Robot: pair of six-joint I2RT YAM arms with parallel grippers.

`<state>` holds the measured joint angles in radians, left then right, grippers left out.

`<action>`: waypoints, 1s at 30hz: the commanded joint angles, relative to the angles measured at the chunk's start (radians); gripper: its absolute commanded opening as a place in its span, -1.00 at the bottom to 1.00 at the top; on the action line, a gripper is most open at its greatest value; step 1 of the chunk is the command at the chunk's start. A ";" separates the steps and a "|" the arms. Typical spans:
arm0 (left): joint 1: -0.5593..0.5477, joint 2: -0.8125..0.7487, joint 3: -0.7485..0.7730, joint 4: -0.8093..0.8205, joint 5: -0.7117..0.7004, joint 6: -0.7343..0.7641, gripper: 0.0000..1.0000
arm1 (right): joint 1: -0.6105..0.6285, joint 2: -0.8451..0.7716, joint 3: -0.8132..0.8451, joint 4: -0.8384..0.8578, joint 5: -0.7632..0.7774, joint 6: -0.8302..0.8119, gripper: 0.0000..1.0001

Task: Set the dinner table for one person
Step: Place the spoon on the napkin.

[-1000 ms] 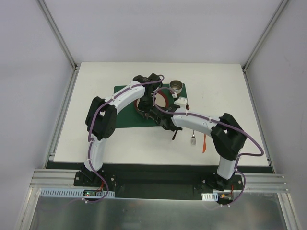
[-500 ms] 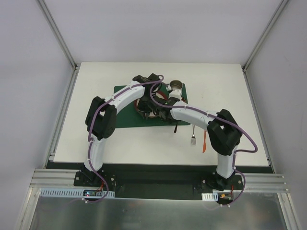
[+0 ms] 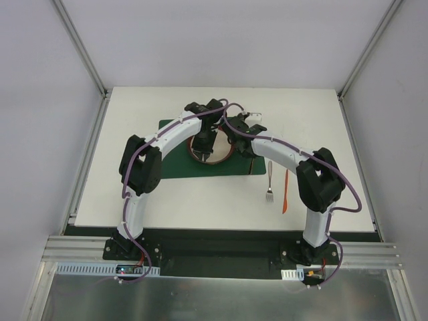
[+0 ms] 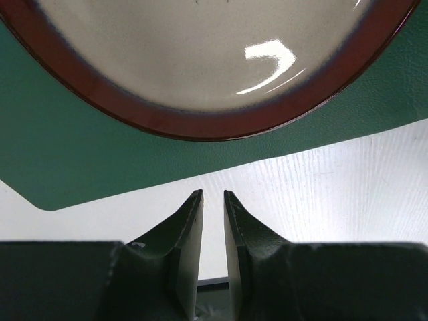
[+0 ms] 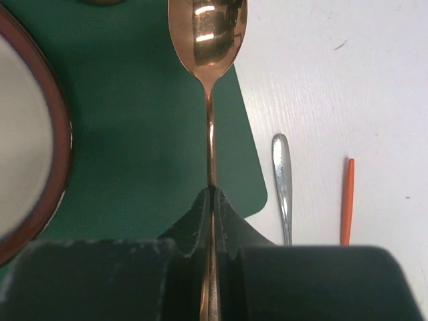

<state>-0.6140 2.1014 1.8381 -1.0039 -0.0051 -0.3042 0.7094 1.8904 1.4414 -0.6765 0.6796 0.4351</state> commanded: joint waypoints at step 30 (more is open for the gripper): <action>0.125 -0.104 0.035 -0.029 -0.018 -0.059 -0.65 | -0.079 0.025 -0.041 0.229 -0.399 -0.073 -0.99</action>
<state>-0.5018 2.0823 1.8732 -1.0080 -0.0090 -0.3473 0.6456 1.8843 1.3830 -0.4805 0.3378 0.3752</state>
